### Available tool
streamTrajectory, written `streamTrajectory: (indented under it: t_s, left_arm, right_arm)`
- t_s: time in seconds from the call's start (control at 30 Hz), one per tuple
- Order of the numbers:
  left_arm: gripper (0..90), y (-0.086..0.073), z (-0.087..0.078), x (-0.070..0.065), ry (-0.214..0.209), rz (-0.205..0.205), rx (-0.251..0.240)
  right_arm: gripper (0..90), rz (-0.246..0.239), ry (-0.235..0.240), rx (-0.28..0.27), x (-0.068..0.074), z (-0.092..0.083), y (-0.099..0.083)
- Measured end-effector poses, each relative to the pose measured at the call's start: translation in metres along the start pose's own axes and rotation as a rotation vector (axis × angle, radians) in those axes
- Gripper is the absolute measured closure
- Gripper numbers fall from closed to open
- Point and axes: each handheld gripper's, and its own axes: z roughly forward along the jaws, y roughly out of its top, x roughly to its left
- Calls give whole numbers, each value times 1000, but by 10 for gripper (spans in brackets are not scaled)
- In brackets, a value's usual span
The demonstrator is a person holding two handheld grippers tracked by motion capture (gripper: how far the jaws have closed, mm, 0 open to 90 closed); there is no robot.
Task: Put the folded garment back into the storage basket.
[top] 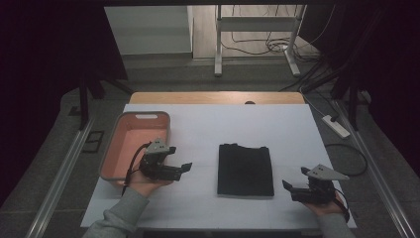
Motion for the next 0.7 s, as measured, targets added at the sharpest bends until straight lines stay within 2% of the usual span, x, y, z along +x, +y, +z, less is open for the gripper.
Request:
streamTrajectory:
  t_s: [0.7]
  left_arm:
    - [153,12,22,-6,-30,21,31]
  right_arm:
    - [160,4,-2,1,0,0,0]
